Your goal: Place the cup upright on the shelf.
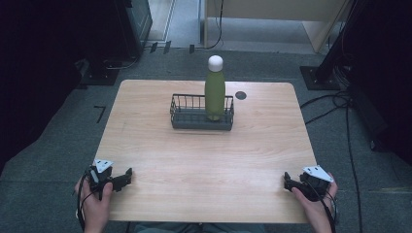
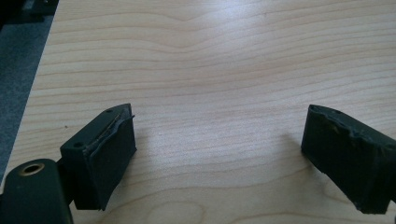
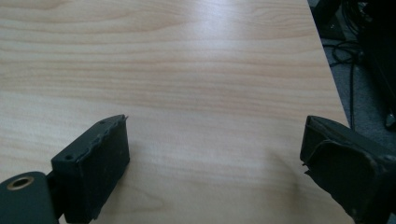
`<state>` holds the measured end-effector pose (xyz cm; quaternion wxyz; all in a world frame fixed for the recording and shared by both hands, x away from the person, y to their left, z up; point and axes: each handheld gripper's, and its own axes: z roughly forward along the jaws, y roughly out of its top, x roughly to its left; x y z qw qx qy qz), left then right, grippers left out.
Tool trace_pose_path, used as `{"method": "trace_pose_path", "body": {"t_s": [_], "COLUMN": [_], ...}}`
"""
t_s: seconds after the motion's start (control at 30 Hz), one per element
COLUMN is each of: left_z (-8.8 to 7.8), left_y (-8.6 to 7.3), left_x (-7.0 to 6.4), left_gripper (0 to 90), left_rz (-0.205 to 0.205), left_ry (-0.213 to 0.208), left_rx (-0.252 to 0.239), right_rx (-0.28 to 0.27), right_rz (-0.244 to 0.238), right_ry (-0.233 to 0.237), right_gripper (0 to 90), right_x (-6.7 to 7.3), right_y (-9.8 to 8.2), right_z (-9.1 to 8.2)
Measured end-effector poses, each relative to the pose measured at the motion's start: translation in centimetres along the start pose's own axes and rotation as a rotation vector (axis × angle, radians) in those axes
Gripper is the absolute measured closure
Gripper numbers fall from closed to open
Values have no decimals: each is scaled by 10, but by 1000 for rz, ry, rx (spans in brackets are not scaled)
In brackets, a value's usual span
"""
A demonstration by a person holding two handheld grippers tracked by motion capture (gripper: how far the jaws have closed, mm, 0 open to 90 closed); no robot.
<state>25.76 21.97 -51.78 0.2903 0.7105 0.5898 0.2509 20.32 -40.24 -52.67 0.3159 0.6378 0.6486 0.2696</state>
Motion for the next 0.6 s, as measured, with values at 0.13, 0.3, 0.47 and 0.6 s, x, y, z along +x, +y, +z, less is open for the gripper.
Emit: {"method": "trace_pose_path", "body": {"t_s": [0.13,0.3,0.47,0.6], "left_z": [0,0,0,0], "left_y": [0,0,0,0], "left_x": [0,0,0,0], "left_gripper": [105,105,104,105], "left_rz": [0,0,0,0], "left_ry": [0,0,0,0], "left_rx": [0,0,0,0], "right_rx": [4,35,34,34], "right_rz": [9,51,50,50], "right_ry": [10,81,84,84], "right_gripper": [83,76,77,77], "right_x": [-2,-8,-7,-7], "right_y": [-4,-5,-5,-5], "right_z": [-4,-3,-3,-3]}}
